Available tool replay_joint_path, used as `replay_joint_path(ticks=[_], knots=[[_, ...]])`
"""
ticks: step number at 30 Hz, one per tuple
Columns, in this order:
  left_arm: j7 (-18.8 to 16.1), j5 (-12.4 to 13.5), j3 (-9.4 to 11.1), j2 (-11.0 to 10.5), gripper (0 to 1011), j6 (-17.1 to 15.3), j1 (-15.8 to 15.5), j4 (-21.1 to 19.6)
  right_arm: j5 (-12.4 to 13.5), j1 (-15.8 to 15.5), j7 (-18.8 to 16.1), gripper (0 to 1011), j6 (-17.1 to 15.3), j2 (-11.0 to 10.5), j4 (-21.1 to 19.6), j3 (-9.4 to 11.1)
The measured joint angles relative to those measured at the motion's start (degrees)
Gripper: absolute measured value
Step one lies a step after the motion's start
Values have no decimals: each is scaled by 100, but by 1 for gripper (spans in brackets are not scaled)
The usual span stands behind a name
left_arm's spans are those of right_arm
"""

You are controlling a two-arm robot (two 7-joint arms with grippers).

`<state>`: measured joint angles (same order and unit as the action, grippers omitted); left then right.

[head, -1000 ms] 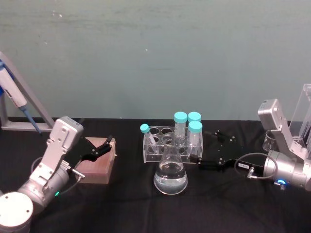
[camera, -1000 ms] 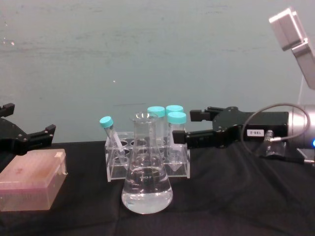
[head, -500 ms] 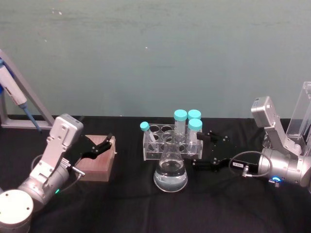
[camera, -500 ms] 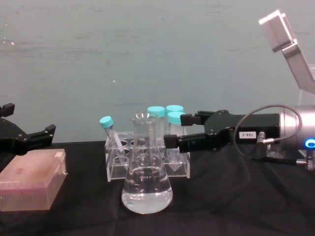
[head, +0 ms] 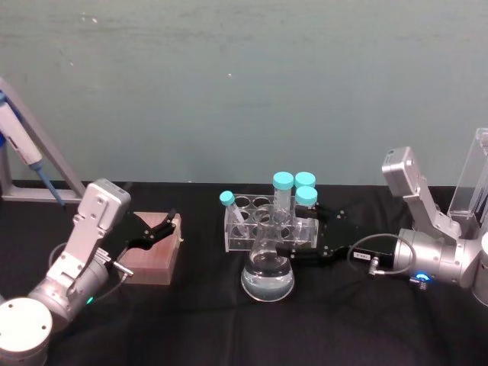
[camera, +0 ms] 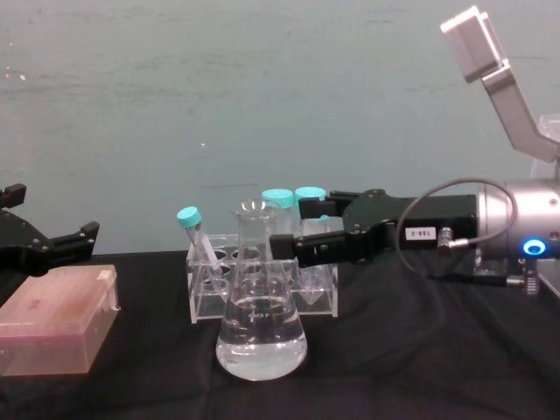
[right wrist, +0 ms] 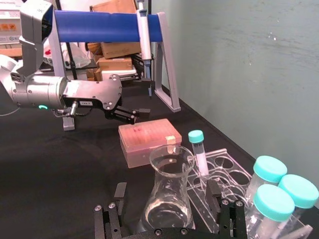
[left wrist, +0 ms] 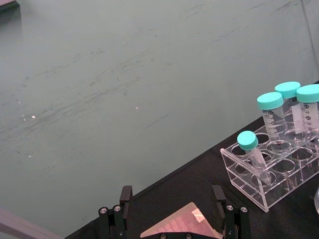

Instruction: Place the experimental apparatus aside using one hand.

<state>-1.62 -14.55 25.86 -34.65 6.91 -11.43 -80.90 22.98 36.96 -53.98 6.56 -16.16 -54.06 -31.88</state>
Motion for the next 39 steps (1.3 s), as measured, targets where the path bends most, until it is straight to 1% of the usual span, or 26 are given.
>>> replay_joint_path(ticks=[8, 24, 39], knots=[[0, 0, 0, 0, 1000, 0, 0, 0, 108, 92, -12, 1003, -6, 49, 92, -112], [0, 0, 0, 0, 1000, 0, 0, 0, 313, 320, -40, 1003, 17, 147, 413, -343], [0, 0, 0, 0, 1000, 0, 0, 0, 426, 454, -94, 1003, 55, 250, 632, -473]])
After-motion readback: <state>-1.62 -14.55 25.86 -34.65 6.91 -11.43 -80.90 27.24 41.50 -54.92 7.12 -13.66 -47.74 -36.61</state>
